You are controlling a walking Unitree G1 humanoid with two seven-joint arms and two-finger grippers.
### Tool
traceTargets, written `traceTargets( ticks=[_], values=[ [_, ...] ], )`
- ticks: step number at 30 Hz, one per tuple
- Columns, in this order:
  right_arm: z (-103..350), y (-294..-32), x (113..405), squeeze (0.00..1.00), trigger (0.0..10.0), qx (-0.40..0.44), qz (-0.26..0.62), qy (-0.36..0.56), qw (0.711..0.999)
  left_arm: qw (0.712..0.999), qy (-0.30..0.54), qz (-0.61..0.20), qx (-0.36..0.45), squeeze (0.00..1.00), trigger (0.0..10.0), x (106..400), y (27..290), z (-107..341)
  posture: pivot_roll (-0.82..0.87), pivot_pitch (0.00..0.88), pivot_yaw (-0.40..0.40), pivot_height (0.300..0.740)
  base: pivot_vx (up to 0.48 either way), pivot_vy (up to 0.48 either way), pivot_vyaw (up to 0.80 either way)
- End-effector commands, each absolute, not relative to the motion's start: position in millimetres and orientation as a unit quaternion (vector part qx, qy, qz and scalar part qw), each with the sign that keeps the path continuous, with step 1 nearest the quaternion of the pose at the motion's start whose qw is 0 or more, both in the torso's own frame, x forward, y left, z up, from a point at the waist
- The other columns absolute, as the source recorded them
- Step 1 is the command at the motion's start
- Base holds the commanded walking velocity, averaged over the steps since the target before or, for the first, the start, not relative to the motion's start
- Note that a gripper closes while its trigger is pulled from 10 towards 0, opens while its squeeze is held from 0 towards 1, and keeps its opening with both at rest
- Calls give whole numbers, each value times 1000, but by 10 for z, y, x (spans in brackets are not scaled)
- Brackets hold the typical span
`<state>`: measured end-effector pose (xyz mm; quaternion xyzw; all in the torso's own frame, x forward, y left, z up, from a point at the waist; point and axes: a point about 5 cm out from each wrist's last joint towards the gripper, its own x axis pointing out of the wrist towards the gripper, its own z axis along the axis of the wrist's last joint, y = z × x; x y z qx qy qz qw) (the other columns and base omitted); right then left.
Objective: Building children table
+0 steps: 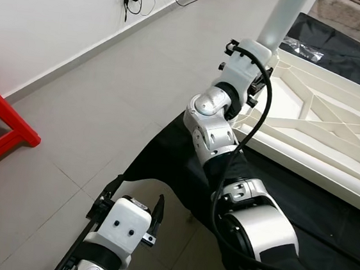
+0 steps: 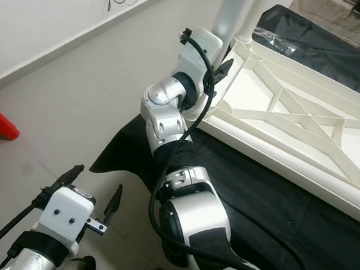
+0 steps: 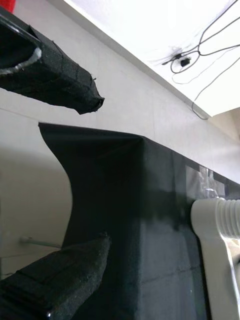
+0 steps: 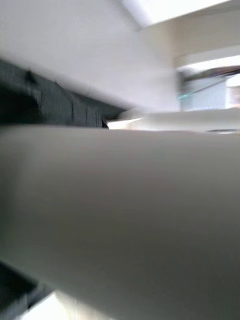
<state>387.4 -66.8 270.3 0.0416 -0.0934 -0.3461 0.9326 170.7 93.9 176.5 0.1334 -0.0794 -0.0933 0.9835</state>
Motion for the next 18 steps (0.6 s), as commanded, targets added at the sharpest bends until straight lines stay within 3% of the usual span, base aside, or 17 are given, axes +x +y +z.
traceTargets(
  ticks=[1, 15, 16, 17, 18],
  values=[
    [2345, -765, 3876, 1000, 10000, 23, -371, -18, 928, 985, -62, -102, 128, 0, 10000, 1692, 919, 1695, 117, 305, -97, 740, 0, 0, 0],
    [2430, -705, 3875, 1000, 10000, 44, -332, -53, 941, 984, -60, -102, 130, 0, 10000, 1694, 924, 1682, 114, 302, -95, 740, 0, 0, 0],
    [2443, -687, 3872, 357, 10000, 47, -320, -60, 944, 984, -60, -102, 130, 0, 10000, 1696, 926, 1678, 114, 302, -95, 740, 0, 0, 0],
    [2443, -687, 3872, 357, 10000, 47, -320, -60, 944, 984, -60, -102, 130, 0, 10000, 1696, 926, 1678, 114, 302, -95, 740, 0, 0, 0],
    [2429, -654, 3847, 0, 10000, 61, -292, -67, 952, 984, -60, -103, 132, 0, 10000, 1704, 933, 1670, 113, 297, -94, 740, 0, 0, 0]
  ],
)
